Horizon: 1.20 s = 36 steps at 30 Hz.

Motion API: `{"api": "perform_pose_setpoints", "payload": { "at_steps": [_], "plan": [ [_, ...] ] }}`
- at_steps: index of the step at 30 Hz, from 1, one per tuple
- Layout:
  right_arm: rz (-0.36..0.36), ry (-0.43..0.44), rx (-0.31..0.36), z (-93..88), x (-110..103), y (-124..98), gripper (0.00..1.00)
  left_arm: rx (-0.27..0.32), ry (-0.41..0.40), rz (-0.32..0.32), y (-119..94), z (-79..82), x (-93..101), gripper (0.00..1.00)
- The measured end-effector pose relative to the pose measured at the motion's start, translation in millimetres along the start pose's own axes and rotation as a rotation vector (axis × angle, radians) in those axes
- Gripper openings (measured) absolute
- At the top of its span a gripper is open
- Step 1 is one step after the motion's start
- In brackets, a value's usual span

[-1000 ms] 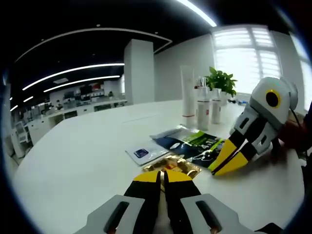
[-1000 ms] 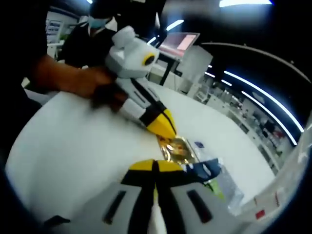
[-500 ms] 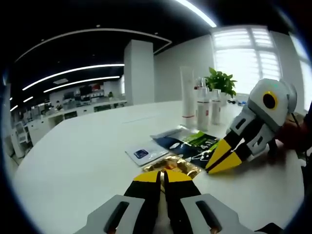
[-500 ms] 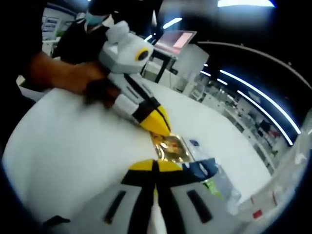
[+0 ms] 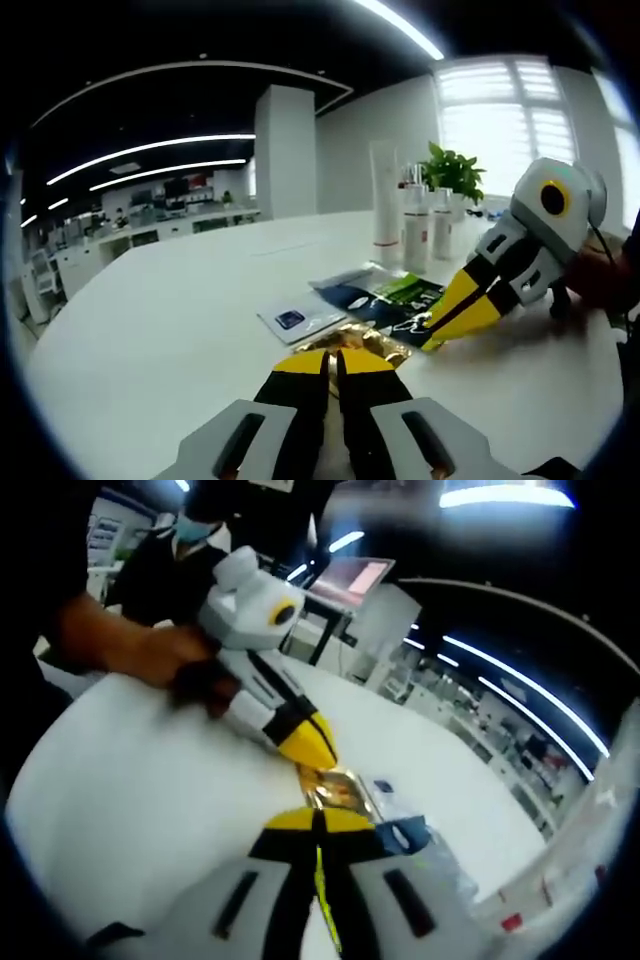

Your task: Arrange the skincare products in the storage area until every visible bottle or jar stands upright without overlapping.

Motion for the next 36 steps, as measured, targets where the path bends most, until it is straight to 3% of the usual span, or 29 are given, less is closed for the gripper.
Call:
{"api": "perform_pose_setpoints", "payload": {
  "at_steps": [4, 7, 12, 18, 28, 36],
  "plan": [
    [-0.058, 0.009, 0.016, 3.7, 6.8, -12.8, 0.0, 0.002, 0.008, -0.001, -0.1, 0.1, 0.2, 0.02],
    [-0.1, 0.062, 0.043, 3.2, 11.8, -26.0, 0.0, 0.002, 0.018, -0.005, -0.2, 0.0, 1.0, 0.03],
    [-0.197, 0.194, 0.08, -8.4, 21.8, -56.7, 0.0, 0.006, 0.023, -0.01, -0.2, 0.2, 2.0, 0.04],
    [-0.279, 0.315, 0.079, -30.0, 30.3, -90.9, 0.01, 0.022, 0.019, -0.01, -1.3, 2.2, 1.4, 0.07],
    [-0.384, 0.446, 0.067, -53.6, 29.2, -141.4, 0.15, 0.04, 0.01, -0.001, -2.0, 4.6, -2.1, 0.18],
    [-0.469, 0.508, 0.06, -63.8, 29.3, -176.1, 0.33, 0.072, -0.017, -0.019, -3.9, 7.7, -1.7, 0.3]
  ]
}}
Point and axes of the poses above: the point that each gripper's makers call its tool centre point, and the gripper's own axes: y roughly forward along the fingers, x roughly to its right, z roughly out of its top, the point moved 6 cm from there along -y, roughly backward along the fingers, and after that the axes turned 10 degrees about -y, right-handed, at the moved point
